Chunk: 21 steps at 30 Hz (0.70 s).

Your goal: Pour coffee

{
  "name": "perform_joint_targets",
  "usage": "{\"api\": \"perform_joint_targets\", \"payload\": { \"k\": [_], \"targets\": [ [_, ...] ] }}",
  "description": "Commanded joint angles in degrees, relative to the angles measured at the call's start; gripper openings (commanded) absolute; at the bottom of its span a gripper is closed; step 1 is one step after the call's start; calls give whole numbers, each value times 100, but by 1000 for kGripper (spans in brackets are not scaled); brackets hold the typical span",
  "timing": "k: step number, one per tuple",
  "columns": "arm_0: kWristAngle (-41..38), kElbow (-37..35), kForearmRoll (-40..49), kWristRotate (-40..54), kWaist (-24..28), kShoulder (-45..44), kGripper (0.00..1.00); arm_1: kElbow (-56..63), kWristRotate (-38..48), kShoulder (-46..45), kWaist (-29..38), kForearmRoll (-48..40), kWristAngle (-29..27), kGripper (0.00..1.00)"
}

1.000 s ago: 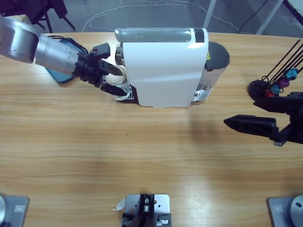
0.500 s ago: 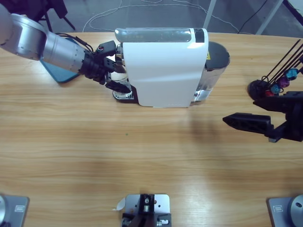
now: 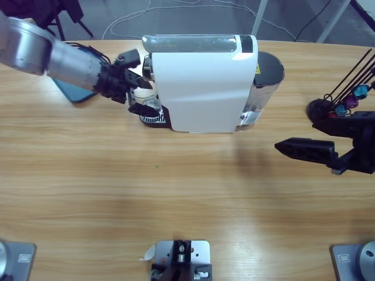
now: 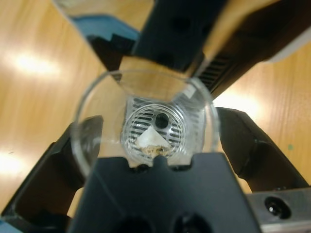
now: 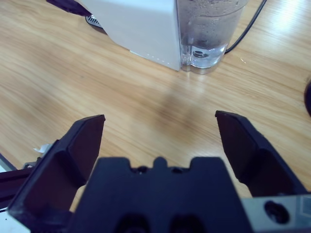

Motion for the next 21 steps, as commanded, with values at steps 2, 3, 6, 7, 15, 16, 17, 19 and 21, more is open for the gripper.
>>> {"api": "perform_joint_targets", "payload": {
  "k": [2, 3, 6, 7, 15, 16, 17, 19, 21],
  "targets": [
    [34, 670, 8, -334, 450, -1476, 1000, 29, -51, 303, -59, -167, -27, 1000],
    [27, 767, 9, -454, 480, -1666, 1000, -29, -89, 289, -59, -159, -28, 1000],
    [59, 1236, 37, -1000, 508, -2207, 1000, -238, -258, 253, -66, -111, -74, 1000],
    [71, 1435, 43, -1092, 527, -2411, 999, -375, -443, 275, -166, -90, -109, 1000],
    [75, 2693, 36, -1865, 485, -3789, 997, -3046, -1341, 1505, -1815, 861, 555, 0],
    [94, 2760, 34, -1874, 485, -3830, 999, -3318, -1392, 1790, -1816, 879, 453, 0],
    [89, 2790, 34, -1876, 485, -3865, 1000, -3733, -1394, 2143, -1816, 996, 466, 0],
    [54, 2794, 8, -1872, 448, -3900, 998, -4633, -1387, 2727, -1816, 1585, 629, 0],
    [59, 2779, -1, -1925, 429, -3895, 1000, -5466, -1339, 3231, -1816, 2193, 775, 0]
  ]
}}
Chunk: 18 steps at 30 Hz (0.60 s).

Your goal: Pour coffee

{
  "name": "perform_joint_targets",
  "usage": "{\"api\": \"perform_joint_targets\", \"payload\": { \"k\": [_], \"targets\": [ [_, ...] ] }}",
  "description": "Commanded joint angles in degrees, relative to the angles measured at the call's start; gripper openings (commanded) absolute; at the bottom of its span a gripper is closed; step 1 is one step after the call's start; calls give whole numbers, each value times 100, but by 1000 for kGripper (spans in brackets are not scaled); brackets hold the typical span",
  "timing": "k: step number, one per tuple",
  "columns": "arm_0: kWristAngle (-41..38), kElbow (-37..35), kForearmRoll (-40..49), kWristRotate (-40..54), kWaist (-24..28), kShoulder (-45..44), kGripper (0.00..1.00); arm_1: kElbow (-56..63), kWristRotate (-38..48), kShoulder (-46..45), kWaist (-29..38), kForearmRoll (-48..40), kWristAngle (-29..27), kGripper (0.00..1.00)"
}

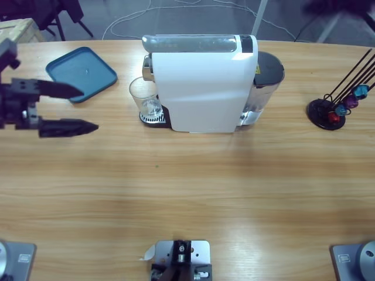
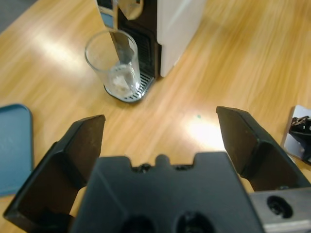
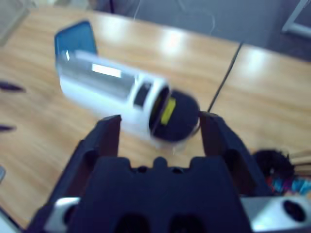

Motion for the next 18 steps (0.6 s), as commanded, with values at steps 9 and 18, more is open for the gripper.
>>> {"api": "perform_joint_targets", "payload": {
  "k": [9, 18],
  "targets": [
    [234, 278, -25, -248, -204, -225, 1000, -3510, -144, 3047, -107, 2797, 364, 0],
    [368, 294, -72, -243, -204, -217, 1000, -3577, -197, 3258, -107, 2870, 338, 0]
  ]
}}
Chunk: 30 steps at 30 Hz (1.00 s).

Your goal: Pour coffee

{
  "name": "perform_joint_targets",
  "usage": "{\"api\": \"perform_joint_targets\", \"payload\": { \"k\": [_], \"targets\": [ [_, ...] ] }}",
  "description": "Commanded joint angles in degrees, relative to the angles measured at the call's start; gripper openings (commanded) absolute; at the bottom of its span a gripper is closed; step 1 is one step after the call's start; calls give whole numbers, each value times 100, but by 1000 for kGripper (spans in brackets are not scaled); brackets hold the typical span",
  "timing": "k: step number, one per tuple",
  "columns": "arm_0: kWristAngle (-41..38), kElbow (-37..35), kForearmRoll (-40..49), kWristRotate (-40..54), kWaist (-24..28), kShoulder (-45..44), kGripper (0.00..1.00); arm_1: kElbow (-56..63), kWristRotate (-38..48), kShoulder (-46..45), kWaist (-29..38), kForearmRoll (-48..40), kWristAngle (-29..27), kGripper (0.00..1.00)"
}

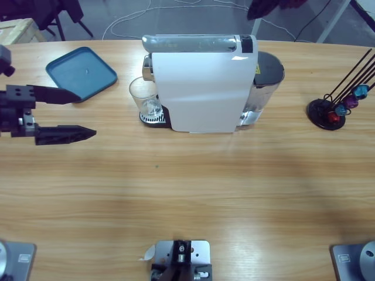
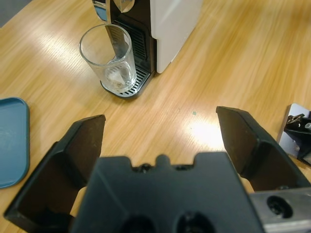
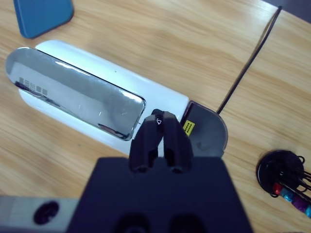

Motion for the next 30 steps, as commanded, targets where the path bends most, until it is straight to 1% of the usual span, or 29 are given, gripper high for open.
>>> {"api": "perform_joint_targets", "payload": {
  "k": [1, 6, 20, 24, 30],
  "targets": [
    [185, 178, -59, -81, -47, -21, 1000, -55, -82, 386, -77, 134, -42, 0],
    [193, 206, -59, -72, -47, -53, 1000, -41, -183, 409, -77, 132, -137, 0],
    [202, 206, -75, -72, -47, 47, 1000, 142, -191, 602, -77, 116, -133, 0],
    [220, 215, -86, -72, -47, 60, 1000, 316, -191, 388, -51, 92, -249, 0],
    [218, 215, -94, -72, -47, 91, 1000, 30, -306, 208, -44, 123, -323, 0]
  ]
}}
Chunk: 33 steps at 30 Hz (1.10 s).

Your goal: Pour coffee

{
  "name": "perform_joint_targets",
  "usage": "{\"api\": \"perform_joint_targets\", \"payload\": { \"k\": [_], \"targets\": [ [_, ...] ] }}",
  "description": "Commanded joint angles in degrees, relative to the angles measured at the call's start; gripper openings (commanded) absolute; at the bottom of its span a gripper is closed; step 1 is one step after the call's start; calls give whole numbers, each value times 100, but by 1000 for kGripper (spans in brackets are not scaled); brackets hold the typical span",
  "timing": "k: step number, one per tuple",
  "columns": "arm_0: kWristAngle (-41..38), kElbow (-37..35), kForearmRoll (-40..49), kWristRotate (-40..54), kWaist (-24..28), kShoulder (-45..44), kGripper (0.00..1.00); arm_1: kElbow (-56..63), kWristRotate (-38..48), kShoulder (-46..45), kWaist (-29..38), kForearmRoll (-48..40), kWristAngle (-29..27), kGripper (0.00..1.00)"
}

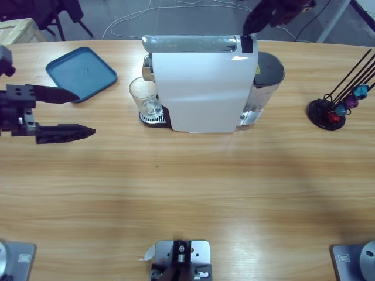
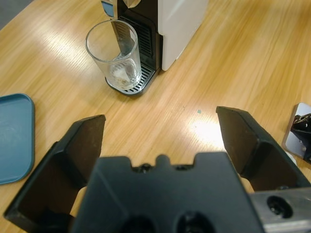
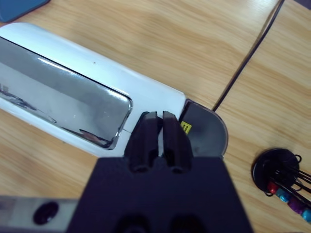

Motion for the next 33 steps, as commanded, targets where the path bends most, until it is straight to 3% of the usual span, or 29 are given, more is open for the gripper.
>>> {"api": "perform_joint_targets", "payload": {
  "k": [1, 30, 31, 32, 33],
  "targets": [
    [91, 203, -76, -72, -47, 82, 1000, 12, -151, -49, -40, 59, -144, 0],
    [91, 219, -79, -72, -47, 105, 1000, 634, -146, -376, 222, -171, -79, 0],
    [91, 219, -79, -72, -47, 98, 1000, 443, -204, -427, 222, -135, -130, 193],
    [91, 219, -79, -72, -47, 96, 1000, 290, -223, -457, 222, -19, -172, 804],
    [91, 219, -79, -72, -47, 96, 1000, 33, -246, -505, 222, 110, -168, 992]
  ]
}}
